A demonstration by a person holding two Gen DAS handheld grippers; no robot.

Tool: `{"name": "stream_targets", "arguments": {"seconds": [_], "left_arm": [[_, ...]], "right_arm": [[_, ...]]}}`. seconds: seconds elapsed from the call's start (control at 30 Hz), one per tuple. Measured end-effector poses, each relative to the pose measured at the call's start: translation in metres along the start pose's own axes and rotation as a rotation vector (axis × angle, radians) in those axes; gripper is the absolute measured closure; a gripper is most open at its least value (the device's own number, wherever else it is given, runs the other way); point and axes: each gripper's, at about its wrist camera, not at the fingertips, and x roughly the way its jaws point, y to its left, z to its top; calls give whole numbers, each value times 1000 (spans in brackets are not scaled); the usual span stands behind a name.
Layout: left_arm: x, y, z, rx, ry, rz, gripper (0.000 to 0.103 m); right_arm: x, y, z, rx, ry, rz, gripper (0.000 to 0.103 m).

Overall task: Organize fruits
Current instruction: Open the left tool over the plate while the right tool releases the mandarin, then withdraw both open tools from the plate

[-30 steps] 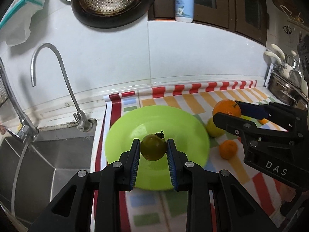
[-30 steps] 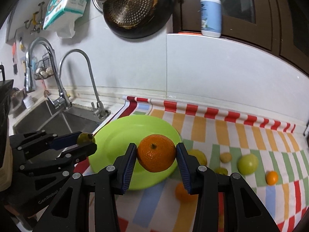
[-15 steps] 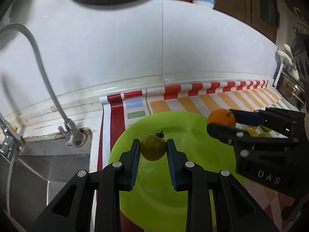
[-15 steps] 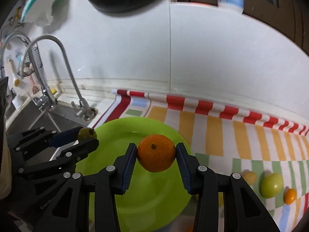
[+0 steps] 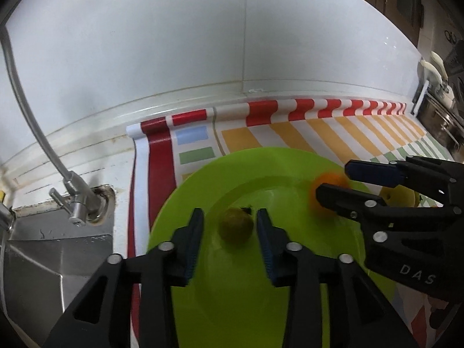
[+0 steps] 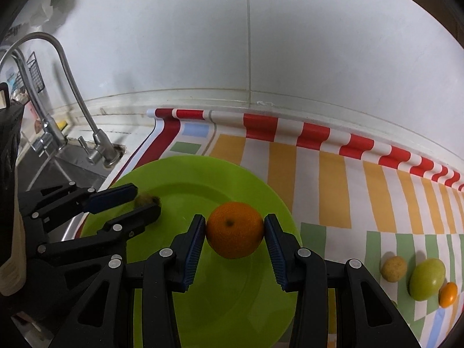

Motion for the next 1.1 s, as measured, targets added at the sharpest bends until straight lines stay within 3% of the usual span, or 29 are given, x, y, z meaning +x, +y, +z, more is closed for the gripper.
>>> {"name": "stream_targets", "arguments": {"seconds": [0.43,0.57,0.87,0.93,1.1], "left_arm": [[-60,-3,-10,-27,-80,58,53],[-86,-8,-13,-58,-113,72,49],[-135,-35,-25,-92,-170,103,44],[-146,-43,-28,-94,-185,107,43],[-164,-66,-33,-94,-211,92,39]], "right_arm": [[-57,-2,-9,13,-101,-43,55],[-80,-1,-16,11,-143,-37,49],[-130,-8,-38,-2,-210,-14,48],[-142,-11,-45,2,-225,-18,41],[-169,-21,-59,10,-264,-29,40]]}}
